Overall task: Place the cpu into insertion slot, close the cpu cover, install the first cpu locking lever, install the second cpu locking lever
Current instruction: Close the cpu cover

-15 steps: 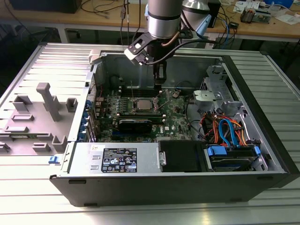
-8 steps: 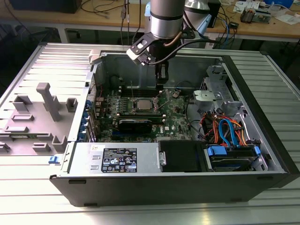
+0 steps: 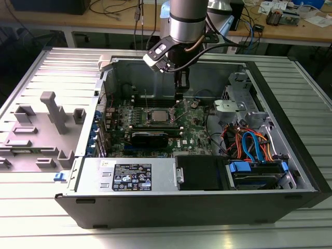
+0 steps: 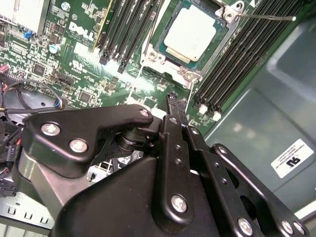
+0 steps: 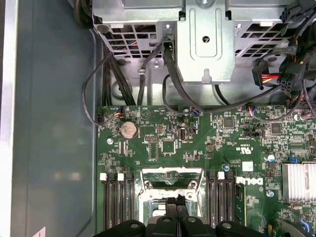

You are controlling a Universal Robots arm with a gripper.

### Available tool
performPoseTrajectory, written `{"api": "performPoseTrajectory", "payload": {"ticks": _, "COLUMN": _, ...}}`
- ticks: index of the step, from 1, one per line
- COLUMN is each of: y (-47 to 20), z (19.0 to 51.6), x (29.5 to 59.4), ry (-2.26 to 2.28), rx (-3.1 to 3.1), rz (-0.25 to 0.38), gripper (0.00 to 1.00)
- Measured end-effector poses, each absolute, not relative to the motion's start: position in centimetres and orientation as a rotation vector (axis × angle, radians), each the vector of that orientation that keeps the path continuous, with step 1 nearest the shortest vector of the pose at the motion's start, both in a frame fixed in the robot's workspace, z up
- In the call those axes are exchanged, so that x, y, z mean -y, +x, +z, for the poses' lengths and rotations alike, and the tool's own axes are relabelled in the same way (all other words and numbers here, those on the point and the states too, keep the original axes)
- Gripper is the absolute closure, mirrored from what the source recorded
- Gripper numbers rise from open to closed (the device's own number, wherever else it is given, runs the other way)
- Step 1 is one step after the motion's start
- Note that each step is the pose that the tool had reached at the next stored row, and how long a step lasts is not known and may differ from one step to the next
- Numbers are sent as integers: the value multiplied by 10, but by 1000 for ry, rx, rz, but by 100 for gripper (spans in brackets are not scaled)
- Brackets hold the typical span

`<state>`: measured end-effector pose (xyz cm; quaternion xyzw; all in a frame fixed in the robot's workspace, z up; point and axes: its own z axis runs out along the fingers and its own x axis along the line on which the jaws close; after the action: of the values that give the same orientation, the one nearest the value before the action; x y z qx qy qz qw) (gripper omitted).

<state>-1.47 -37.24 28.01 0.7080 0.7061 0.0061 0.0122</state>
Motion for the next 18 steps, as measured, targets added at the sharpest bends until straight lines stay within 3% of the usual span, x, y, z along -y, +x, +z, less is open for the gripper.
{"api": "performPoseTrajectory", "payload": {"ticks": 18, "y": -1, "z": 280, "x": 372, "ry": 2207, "rx": -2201, "rz": 19, "gripper": 89}}
